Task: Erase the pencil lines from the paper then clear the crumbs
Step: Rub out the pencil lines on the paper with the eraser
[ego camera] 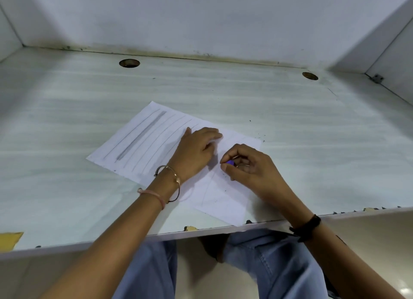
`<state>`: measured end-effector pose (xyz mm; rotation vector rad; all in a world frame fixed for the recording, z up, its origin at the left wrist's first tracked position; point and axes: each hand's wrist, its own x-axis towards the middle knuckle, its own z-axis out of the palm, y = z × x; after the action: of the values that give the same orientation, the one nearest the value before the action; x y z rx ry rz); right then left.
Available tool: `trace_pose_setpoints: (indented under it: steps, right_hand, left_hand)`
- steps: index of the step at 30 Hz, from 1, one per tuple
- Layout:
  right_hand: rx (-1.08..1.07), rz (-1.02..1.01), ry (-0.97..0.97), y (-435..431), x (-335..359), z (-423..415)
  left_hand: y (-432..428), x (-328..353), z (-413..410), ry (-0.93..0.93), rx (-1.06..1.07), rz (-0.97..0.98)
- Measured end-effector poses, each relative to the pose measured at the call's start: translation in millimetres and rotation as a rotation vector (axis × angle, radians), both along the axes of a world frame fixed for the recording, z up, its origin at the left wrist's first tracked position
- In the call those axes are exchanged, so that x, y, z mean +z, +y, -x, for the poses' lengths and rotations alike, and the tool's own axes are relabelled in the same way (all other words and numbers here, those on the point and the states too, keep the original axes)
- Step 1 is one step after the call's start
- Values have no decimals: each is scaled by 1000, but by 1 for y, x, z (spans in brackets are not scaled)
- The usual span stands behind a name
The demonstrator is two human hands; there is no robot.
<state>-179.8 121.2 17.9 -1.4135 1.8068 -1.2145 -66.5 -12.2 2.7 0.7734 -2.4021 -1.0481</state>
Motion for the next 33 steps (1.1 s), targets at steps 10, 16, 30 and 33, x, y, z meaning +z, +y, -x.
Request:
trace_pose_setpoints:
  steps: [10, 16, 30, 33]
  right_hand:
    - [-38, -49, 55, -4, 4, -3]
    - [83, -71, 50, -3, 6, -19]
    - [140, -10, 376, -6, 10, -29]
    - [88, 5, 411, -9, 10, -28]
  left_hand:
    - [11, -5, -73, -378, -186, 185]
    - [1, -11, -70, -491, -146, 368]
    - [3, -14, -64, -550, -68, 443]
    - [2, -17, -63, -552, -69, 457]
